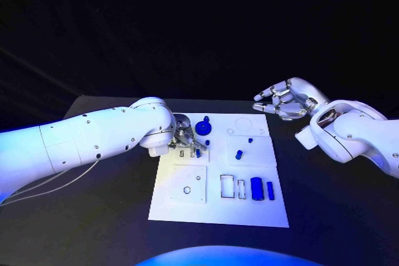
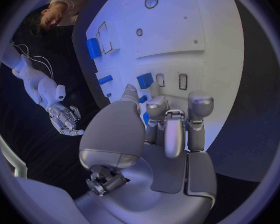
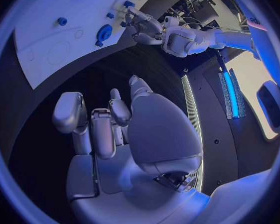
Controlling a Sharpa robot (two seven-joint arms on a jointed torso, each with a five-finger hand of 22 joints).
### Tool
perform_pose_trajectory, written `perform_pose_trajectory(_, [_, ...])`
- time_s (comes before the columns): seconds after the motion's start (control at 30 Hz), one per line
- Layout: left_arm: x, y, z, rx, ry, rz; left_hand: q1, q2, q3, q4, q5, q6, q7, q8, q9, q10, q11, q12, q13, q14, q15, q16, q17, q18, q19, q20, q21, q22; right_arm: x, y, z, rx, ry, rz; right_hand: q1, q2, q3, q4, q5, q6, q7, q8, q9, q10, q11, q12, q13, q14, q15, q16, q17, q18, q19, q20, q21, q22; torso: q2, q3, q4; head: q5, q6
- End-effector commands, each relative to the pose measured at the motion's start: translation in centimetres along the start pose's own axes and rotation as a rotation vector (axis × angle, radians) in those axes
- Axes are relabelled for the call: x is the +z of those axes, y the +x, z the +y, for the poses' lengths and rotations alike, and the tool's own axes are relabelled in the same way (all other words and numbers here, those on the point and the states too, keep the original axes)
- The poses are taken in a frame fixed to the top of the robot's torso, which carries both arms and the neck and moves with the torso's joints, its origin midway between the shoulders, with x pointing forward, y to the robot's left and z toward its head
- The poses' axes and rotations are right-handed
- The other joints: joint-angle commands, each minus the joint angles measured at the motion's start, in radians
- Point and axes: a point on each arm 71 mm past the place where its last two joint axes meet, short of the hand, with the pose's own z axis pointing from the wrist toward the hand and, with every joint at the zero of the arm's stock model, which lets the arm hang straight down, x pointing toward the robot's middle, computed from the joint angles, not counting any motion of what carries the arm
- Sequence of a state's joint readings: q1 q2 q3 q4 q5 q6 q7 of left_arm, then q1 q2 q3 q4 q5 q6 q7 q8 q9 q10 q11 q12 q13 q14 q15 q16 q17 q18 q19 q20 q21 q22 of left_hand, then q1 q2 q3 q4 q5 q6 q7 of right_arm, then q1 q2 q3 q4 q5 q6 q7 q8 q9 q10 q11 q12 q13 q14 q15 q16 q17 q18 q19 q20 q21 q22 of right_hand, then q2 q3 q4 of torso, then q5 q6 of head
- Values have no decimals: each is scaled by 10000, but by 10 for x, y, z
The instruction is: Assemble the parts on the task board
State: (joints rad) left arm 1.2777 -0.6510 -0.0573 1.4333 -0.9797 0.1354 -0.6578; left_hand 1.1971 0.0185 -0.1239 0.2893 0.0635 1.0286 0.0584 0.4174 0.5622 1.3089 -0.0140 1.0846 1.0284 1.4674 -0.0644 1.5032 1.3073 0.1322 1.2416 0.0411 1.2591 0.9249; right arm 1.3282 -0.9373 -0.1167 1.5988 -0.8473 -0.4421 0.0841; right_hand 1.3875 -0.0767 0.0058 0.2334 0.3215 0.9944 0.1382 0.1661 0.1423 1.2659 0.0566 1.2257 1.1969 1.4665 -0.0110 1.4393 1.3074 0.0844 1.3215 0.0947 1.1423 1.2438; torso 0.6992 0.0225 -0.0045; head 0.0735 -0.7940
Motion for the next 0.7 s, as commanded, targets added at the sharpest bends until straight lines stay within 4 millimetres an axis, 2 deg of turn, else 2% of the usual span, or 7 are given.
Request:
perform_pose_trajectory(0.03, [0,2,-2,118,14,231,114,12,-71,-12,-10,-85,-12,57,41,-69,23,3,7,689,-31,-37,1642,-102,-50,4,70,15,0,0,1,-62,-46,4,-106,25,-61,-20,24,-35,-5,41,-3,25,-19,-45,-4,485,-65,-56,366,175,-49,-33,-36,-8,5,5,11,-2,0])
perform_pose_trajectory(0.4, [1,3,-3,193,12,318,390,107,10,-23,-3,-142,-12,93,189,-76,22,28,45,689,-29,-35,1646,-105,-76,15,124,77,1,1,2,-51,-85,28,-102,37,-57,-27,71,-44,-7,52,-5,23,-20,-49,-11,484,-67,-66,357,177,-52,-34,-59,-20,9,4,-4,3,-5])
perform_pose_trajectory(0.7, [3,2,-3,228,-16,360,475,135,45,-27,-1,-157,-11,101,235,-76,21,35,57,687,-29,-38,1642,-105,-87,18,138,89,0,1,2,-45,-92,41,-102,37,-57,-27,71,-44,-7,52,-5,23,-20,-49,-11,484,-67,-66,357,177,-52,-34,-59,-20,12,2,7,-13,-21])
